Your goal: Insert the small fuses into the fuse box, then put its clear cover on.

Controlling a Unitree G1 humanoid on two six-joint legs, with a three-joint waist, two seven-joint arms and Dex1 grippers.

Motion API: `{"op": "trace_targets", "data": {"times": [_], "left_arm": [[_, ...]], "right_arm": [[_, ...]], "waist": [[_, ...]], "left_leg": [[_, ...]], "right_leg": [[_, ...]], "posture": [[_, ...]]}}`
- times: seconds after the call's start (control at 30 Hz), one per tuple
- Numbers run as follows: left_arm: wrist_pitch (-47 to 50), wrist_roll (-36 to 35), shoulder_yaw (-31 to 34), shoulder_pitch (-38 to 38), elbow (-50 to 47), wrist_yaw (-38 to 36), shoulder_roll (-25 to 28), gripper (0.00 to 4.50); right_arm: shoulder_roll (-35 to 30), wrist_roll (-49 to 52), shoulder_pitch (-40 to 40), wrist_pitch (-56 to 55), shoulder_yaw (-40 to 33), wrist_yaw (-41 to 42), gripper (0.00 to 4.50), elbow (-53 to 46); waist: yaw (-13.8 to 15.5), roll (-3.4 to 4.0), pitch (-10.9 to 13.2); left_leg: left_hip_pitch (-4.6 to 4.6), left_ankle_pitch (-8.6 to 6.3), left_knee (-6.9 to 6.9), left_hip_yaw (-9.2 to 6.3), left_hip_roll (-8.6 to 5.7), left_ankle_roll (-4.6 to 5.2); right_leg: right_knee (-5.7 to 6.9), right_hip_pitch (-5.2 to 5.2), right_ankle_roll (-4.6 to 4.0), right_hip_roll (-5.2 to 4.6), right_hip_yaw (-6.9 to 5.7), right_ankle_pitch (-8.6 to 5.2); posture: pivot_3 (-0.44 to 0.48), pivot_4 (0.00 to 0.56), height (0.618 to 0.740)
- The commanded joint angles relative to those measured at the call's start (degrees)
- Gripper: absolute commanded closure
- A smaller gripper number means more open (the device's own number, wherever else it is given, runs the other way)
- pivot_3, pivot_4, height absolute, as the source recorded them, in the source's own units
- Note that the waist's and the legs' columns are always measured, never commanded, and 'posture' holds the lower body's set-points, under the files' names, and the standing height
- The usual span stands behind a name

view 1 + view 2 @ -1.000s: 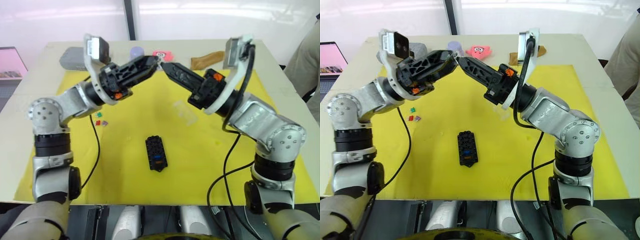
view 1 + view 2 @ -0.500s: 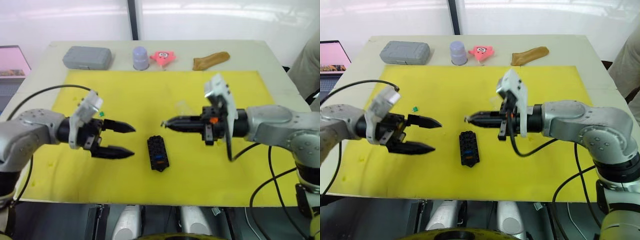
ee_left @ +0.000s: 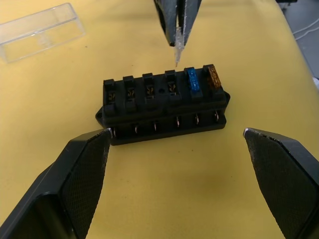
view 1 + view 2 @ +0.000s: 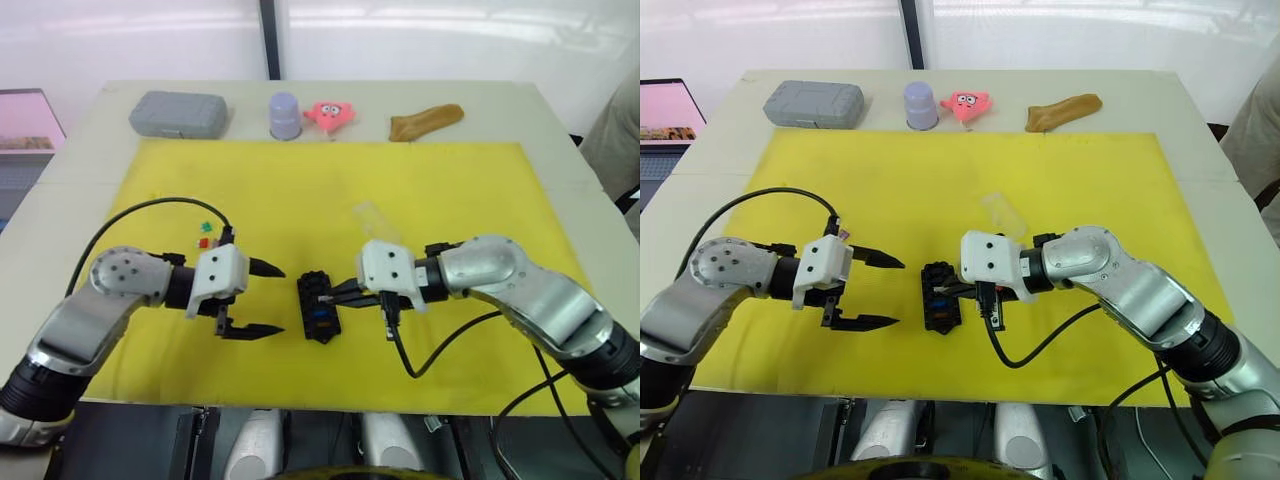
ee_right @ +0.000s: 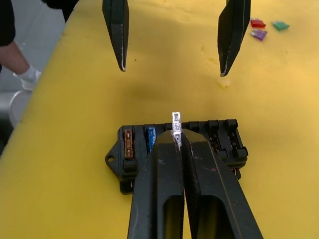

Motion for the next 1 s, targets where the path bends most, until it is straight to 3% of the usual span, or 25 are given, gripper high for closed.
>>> {"op": "trace_targets", "data": {"times": [0.03, 1.0], "left_arm": [[-0.49, 1.01, 0.00, -0.69, -0.54, 0.40, -0.57, 0.05], [-0.61, 4.94, -1.85, 0.59, -2.89, 2.04, -3.59, 0.05]], "right_arm": [[1.41, -3.55, 0.03, -2.00, 0.13, 1.80, 4.50, 0.08], [7.69, -12.43, -0.09, -2.47, 0.27, 9.39, 4.50, 3.11]], "waist": [[0.03, 0.00, 0.00], [-0.03, 0.00, 0.00]], "left_leg": [[0.00, 0.00, 0.00, 0.00, 0.00, 0.00], [0.02, 0.01, 0.04, -0.01, -0.03, -0.01]], "right_leg": [[0.00, 0.01, 0.00, 0.00, 0.00, 0.00], [0.04, 0.03, 0.00, 0.00, -0.02, 0.00]], "posture": [[0.000, 0.150, 0.740], [0.000, 0.150, 0.740]]}}
